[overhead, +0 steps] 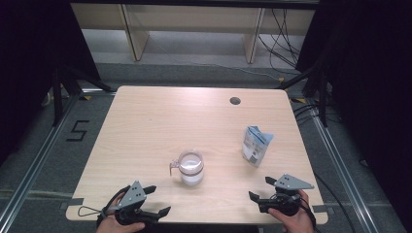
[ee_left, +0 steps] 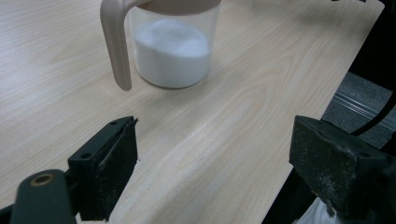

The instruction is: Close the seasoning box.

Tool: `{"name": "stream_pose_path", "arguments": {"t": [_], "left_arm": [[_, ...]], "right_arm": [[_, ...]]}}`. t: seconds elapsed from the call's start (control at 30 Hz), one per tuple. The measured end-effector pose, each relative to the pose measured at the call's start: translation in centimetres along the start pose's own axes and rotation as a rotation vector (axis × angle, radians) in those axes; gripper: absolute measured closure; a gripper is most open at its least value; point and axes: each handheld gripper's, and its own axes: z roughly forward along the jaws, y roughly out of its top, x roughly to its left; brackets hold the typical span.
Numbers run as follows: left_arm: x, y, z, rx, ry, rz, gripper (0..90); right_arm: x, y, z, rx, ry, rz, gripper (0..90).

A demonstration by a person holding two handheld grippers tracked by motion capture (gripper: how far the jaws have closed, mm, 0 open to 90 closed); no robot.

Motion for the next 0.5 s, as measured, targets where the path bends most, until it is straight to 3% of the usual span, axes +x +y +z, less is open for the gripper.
{"name": "stream_pose_path", "arguments": {"t": [0.2, 0.27, 0.33, 0.5], "left_arm": [[0.21, 0.04, -0.14, 0.011, 0.003, 0.011, 15.1], [0.09, -0.01, -0.11, 0.006, 0.002, -0.018, 15.1], [0.26, 0.05, -0.13, -0.004, -0.001, 0.001, 15.1], [0.31, 0.08, -0.27, -0.002, 0.005, -0.010, 15.1]], "right_arm": [[0.00, -0.08, 0.16, 0.009, -0.005, -0.010, 15.9], [0.03, -0.06, 0.11, 0.013, 0.002, -0.005, 15.9], [0.04, -0.06, 0.12, 0.011, 0.003, 0.000, 15.9], [0.04, -0.06, 0.14, 0.012, 0.004, 0.000, 15.9]]}}
